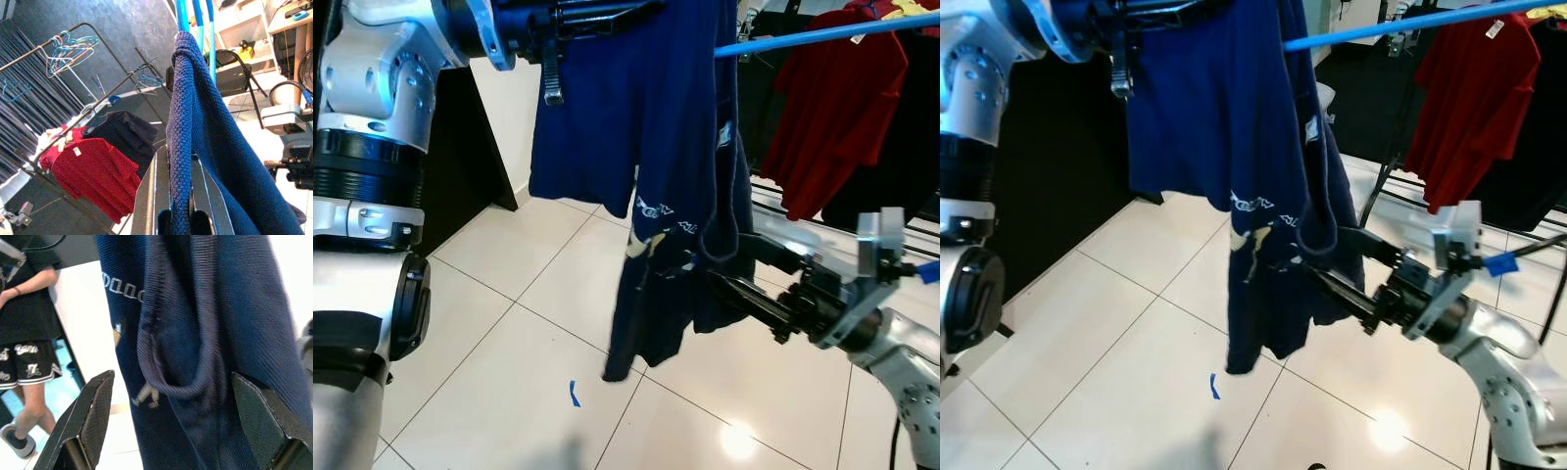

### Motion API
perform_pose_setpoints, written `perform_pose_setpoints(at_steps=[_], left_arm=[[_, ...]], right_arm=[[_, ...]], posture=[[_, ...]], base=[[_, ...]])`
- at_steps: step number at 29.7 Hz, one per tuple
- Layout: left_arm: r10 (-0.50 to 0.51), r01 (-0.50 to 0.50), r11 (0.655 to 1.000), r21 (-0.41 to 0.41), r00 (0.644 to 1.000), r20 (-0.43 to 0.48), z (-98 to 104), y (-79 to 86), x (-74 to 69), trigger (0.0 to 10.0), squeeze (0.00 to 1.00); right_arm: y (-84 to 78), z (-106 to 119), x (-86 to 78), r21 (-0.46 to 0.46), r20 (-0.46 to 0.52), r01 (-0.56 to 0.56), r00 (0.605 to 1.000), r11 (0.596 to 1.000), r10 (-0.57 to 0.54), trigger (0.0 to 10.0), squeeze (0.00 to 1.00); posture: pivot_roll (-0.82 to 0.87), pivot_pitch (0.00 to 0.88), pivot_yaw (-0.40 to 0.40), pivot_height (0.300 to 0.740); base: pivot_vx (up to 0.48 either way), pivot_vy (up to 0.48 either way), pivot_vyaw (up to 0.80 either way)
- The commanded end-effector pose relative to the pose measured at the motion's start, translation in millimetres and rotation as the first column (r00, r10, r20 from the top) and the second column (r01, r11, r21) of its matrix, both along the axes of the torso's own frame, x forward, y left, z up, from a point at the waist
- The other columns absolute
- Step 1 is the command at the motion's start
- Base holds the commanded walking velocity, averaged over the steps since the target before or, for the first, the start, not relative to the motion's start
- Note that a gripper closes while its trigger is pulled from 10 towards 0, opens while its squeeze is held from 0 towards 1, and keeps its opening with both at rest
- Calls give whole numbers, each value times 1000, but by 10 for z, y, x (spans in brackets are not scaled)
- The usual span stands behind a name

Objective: Hang hanger

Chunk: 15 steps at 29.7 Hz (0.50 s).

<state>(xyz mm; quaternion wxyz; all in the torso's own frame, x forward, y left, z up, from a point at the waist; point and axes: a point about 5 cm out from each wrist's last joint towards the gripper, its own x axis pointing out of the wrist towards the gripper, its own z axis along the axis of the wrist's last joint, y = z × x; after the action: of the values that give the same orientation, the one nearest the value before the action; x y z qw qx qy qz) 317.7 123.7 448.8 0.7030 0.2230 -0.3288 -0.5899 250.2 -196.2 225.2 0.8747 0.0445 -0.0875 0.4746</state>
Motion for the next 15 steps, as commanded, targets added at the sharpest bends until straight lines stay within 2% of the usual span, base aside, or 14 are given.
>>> perform_pose_setpoints(at_steps=[1, 6, 7, 8, 9, 15], left_arm=[[-18, 19, 1000, -20, 999, 51, 128, -5, -95, 10000, 0], [-33, 35, 999, -20, 998, 54, 149, -41, -120, 10000, 0], [-42, 43, 999, -20, 998, 56, 160, -55, -136, 10000, 0], [-42, 43, 999, -20, 998, 56, 160, -55, -136, 10000, 0], [-48, 50, 999, -21, 997, 59, 168, -65, -150, 10000, 0], [-41, 43, 999, -21, 997, 62, 168, -50, -150, 10000, 0]], right_arm=[[31, -47, 19, -8, -13, -7, 1000, 1000, 6, 10000, 0], [97, -57, 89, -31, -10, -18, 1000, 999, 18, 10000, 0], [123, -55, 122, -38, -7, -21, 1000, 999, 21, 2549, 0], [123, -55, 122, -38, -7, -21, 1000, 999, 21, 2549, 0], [157, -59, 147, -50, -3, -31, 1000, 998, 31, 0, 0], [162, -59, 176, -73, 9, -25, 1000, 997, 26, 0, 0]], posture=[[6, 122, 80, 740], [15, 120, 82, 740], [18, 117, 81, 740], [18, 117, 81, 740], [20, 117, 82, 740], [18, 117, 81, 740]], base=[[0, 0, 0], [0, 0, 0], [0, 0, 0], [0, 0, 0], [0, 0, 0], [0, 0, 0]])
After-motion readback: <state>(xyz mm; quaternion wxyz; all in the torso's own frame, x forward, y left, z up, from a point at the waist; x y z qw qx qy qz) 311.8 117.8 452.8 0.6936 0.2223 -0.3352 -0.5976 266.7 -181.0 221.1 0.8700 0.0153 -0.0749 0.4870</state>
